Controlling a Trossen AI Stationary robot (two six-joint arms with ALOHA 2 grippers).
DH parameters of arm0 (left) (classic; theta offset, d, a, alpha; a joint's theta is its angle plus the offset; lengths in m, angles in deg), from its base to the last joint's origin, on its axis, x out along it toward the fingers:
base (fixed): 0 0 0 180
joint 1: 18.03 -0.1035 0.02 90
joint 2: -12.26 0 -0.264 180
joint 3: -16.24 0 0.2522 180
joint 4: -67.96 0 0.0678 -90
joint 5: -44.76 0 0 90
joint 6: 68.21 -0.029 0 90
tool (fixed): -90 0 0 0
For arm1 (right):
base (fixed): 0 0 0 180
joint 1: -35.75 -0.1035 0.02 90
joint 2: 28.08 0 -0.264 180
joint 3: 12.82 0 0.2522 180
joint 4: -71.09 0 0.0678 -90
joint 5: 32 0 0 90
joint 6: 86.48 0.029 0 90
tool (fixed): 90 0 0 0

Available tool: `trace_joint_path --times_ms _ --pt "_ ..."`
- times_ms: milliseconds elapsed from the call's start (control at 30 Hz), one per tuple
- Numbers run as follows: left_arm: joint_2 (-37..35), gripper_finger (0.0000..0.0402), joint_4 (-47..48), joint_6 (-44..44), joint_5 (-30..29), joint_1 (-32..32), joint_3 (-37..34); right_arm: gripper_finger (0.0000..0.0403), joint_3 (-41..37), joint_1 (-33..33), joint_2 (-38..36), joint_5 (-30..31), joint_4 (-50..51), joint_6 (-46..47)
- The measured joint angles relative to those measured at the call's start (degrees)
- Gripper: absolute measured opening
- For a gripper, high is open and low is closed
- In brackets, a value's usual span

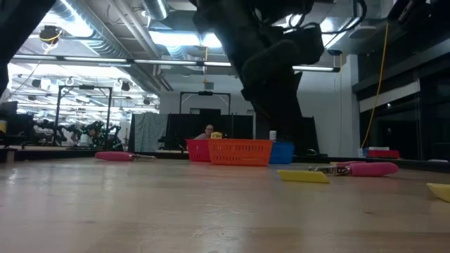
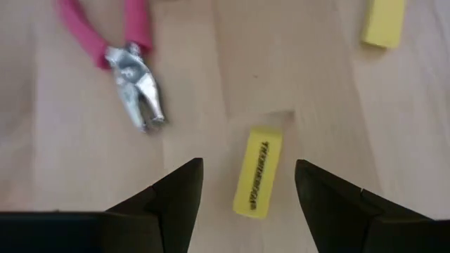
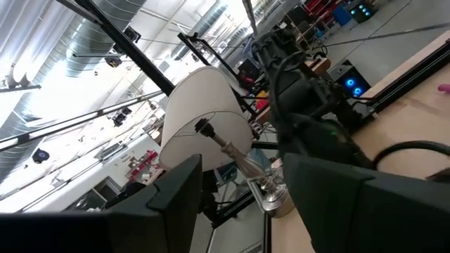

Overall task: Pick & Place School Supplies
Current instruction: Put the yellow eraser into the orange bin

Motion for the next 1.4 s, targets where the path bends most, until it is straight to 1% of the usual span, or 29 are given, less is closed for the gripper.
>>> trace_joint_path --times_ms 100,433,467,533,733,867,1067,1133,1200,1233,1400 --pt "0.6 0.022 0.2 -1.1 2.6 -0.5 0.0 0.0205 0.0 -0.9 0.0 0.6 0.0 0.0" --pt "3.1 0.02 -0.3 -3.1 4.6 -0.1 0.0 0.0205 0.0 -3.7 0.1 3.9 0.0 -0.2" --pt "3.6 0.0199 -1.5 -3.1 4.7 0.0 0.0 0.0205 0.0 -4.1 0.1 4.2 0.0 -0.2" --pt "4.3 0.0195 -0.6 -3.1 3.7 0.0 0.0 0.0205 0.0 -4.7 0.1 5.1 0.0 -0.2" --pt "5.7 0.0178 -1.3 -1.8 3.6 -0.3 0.2 0.0205 0.0 -6.3 0.5 7.0 0.0 0.0" --pt "5.8 0.0147 -1.6 1.4 3.2 -0.6 0.2 0.0205 0.0 -7.1 0.5 8.4 0.0 0.0" --pt "5.7 0.0067 -2.3 8.0 3.8 -1.7 0.1 0.0205 0.0 -7.2 0.5 8.6 0.0 0.1" --pt "5.4 0.0058 -2.4 12.1 3.8 -2.3 0.0 0.0205 0.0 -7.2 0.5 8.6 0.0 0.1" --pt "5.2 0.0058 -2.7 16.8 1.6 -2.6 0.0 0.0205 0.0 -7.2 0.5 8.6 0.0 0.1" --pt "4.8 0.0058 -2.8 19.1 -1.0 -2.7 -0.1 0.0205 0.0 -7.2 0.5 8.8 0.0 0.1" --pt "1.2 0.0068 -1.8 30.4 -18.2 -3.7 -0.2 0.0205 0.0 -7.2 0.5 8.8 0.0 0.1"
